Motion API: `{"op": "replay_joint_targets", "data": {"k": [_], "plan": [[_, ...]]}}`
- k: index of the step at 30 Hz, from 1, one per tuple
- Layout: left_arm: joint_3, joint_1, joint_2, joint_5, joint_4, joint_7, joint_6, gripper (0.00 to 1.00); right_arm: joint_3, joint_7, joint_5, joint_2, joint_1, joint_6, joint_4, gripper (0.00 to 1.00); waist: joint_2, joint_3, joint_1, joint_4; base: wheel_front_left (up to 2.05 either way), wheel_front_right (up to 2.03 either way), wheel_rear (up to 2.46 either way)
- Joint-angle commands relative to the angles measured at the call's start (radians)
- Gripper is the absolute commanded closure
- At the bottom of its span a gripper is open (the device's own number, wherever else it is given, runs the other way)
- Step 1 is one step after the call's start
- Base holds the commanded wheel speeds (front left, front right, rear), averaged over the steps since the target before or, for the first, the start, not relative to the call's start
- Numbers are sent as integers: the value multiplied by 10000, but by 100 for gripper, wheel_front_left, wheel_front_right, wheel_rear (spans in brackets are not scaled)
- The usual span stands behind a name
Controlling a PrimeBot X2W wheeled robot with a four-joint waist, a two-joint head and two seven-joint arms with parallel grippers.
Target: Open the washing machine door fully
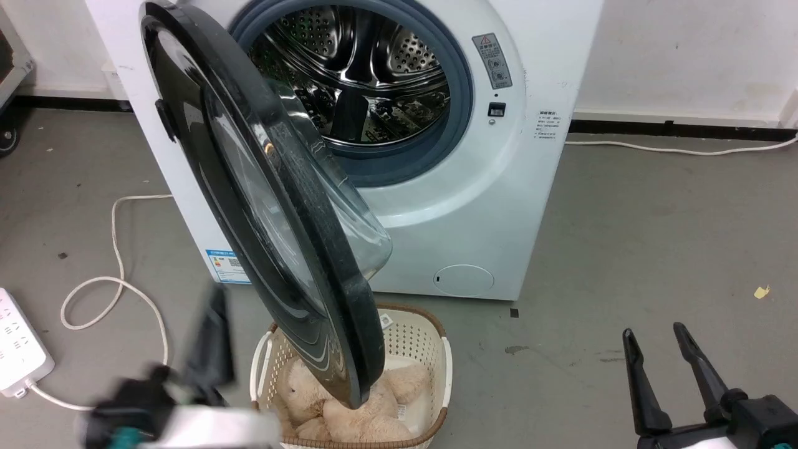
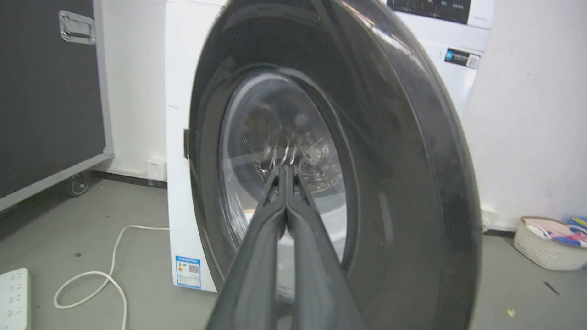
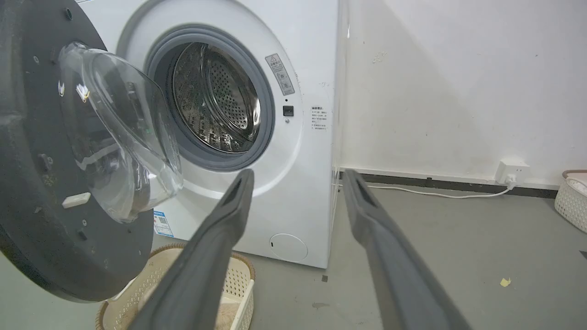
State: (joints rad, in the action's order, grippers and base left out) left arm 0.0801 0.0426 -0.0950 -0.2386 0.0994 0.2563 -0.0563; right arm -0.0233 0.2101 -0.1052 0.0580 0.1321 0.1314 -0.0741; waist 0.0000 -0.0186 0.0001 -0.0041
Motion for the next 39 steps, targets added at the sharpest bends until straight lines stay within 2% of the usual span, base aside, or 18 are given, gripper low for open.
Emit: {"op": "replay_joint_targets", "data": {"k": [1, 2, 3, 5, 6, 11, 15, 19, 26, 31, 35, 39], "plan": [[-289, -403, 35, -18, 593, 51, -111, 100, -20, -20, -26, -64, -113, -7, -22, 0, 0, -5, -1, 3, 0, 0, 0], [-289, -403, 35, -18, 593, 51, -111, 100, -20, -20, -26, -64, -113, -7, -22, 0, 0, -5, -1, 3, 0, 0, 0], [-602, -768, 58, 9, 1385, 52, -180, 100, -39, -30, -85, -68, -141, -7, -5, 0, 0, -18, -1, 2, 0, 0, 0], [-707, -971, 46, 40, 1725, 52, -203, 100, -47, -33, -137, -70, -155, -7, 7, 0, 0, -28, -1, -4, 0, 0, 0], [-855, -1444, -24, 92, 2356, 53, -226, 100, -32, -47, -221, -73, -178, -7, 40, 0, 0, -55, -1, -25, 0, 0, 0], [-866, -2617, -192, 184, 3503, -223, -249, 100, 22, -68, -299, -75, -217, -7, 77, 0, 0, -85, -1, -71, 0, 0, 0], [-551, -3727, -92, 189, 4406, -950, -419, 100, 36, -53, -355, -76, -264, -7, 90, 0, 0, -70, -1, -139, 0, 0, 0], [453, -4263, 12, 400, 4656, -1890, -336, 100, 138, -21, -411, -76, -304, -7, 124, 0, 0, 11, -1, -250, 0, 0, 0], [2806, -3579, 248, 125, 3460, -3586, -71, 100, 238, 21, -436, -77, -354, -7, 221, 0, 0, 185, -1, -407, 0, 0, 0], [3983, -2582, 348, -319, 2209, -4062, -140, 100, 146, 35, -450, -77, -412, -7, 252, 0, 0, 327, -1, -448, 0, 0, 0], [4394, -2091, 382, -498, 1018, -4011, -317, 100, 132, 47, -433, -77, -448, -7, 289, 0, 0, 437, -1, -431, 0, 0, 0], [4255, -1983, 394, -513, -6, -3701, -654, 100, 145, 71, -463, -77, -494, -7, 305, 0, 0, 563, -1, -351, 0, 0, 0]]}}
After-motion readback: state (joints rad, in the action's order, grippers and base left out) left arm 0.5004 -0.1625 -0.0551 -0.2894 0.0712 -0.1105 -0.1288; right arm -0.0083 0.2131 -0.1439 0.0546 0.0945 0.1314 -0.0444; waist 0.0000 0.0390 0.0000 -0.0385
